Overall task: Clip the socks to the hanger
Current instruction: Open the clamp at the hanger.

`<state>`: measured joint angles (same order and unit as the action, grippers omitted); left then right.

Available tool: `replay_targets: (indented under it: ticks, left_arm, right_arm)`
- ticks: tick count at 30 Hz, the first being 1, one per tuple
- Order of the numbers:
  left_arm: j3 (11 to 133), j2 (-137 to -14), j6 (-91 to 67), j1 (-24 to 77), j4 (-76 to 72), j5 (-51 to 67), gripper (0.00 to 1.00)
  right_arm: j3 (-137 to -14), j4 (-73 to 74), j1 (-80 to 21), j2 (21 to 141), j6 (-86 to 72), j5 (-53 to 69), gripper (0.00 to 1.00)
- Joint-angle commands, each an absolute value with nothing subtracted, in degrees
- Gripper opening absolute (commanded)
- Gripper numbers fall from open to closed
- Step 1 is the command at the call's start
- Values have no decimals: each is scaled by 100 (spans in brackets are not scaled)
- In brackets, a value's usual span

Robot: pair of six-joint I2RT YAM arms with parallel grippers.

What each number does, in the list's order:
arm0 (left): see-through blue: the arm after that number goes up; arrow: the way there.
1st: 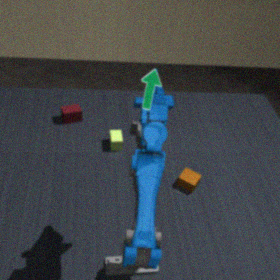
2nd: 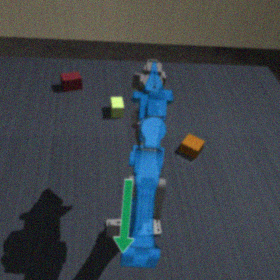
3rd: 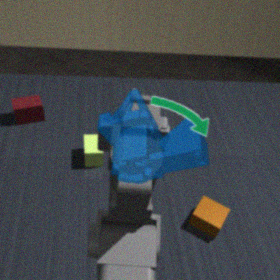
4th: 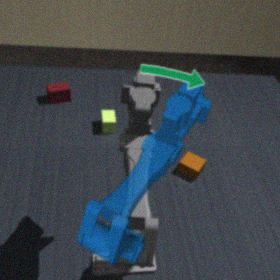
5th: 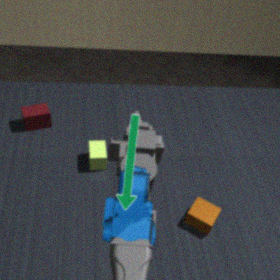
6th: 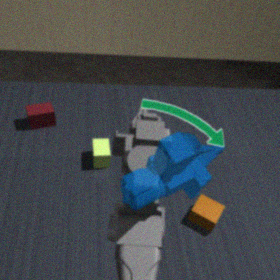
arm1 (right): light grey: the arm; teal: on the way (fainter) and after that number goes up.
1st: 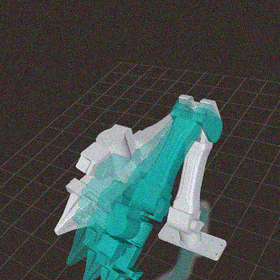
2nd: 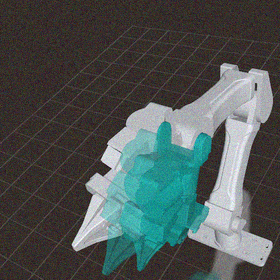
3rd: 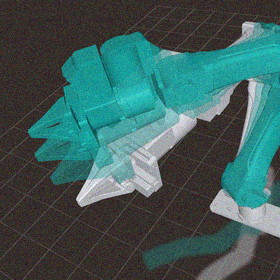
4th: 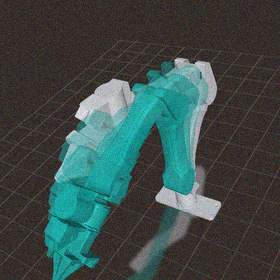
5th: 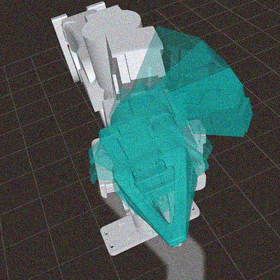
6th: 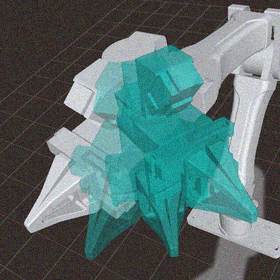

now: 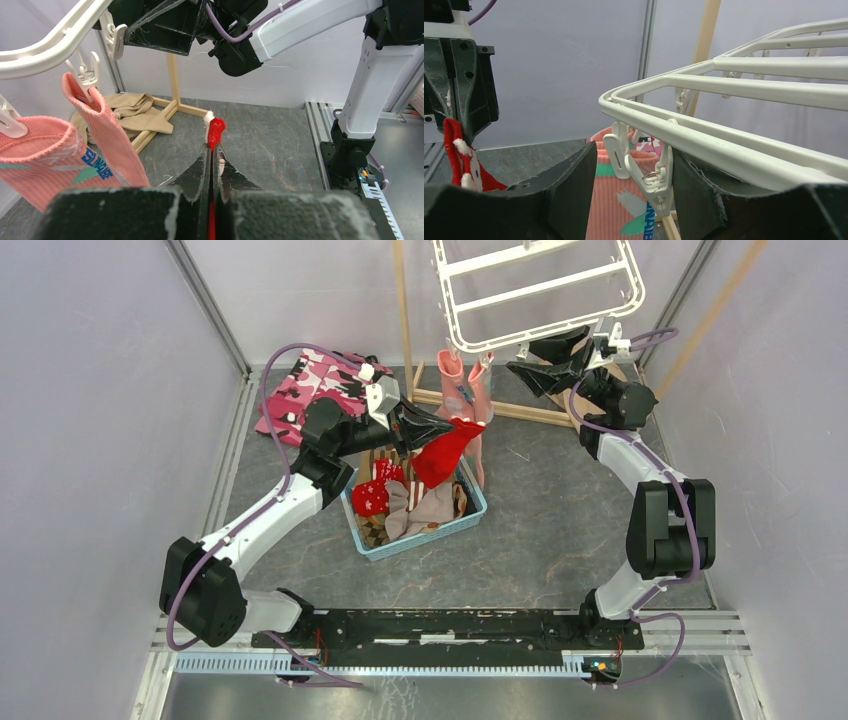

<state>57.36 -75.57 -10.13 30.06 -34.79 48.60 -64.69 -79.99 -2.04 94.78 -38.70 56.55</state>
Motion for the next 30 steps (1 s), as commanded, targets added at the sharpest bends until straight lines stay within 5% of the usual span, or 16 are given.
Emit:
replay_targets:
  ticks: [1, 12, 30]
  left_arm:
    - [5796, -7421, -866, 2988, -3574, 4948, 2]
    - [5757, -7379, -862, 2988, -3559, 4948, 2]
    - [5744, -7343, -886, 2988, -3524, 4933, 2]
  right_arm:
    - [-6553, -8165, -220, 9325, -3884, 5810, 61]
    - [-6556, -8077, -215, 9279, -3882, 5810, 54]
    - [-6538, -7944, -228, 9161, -3899, 5757, 25]
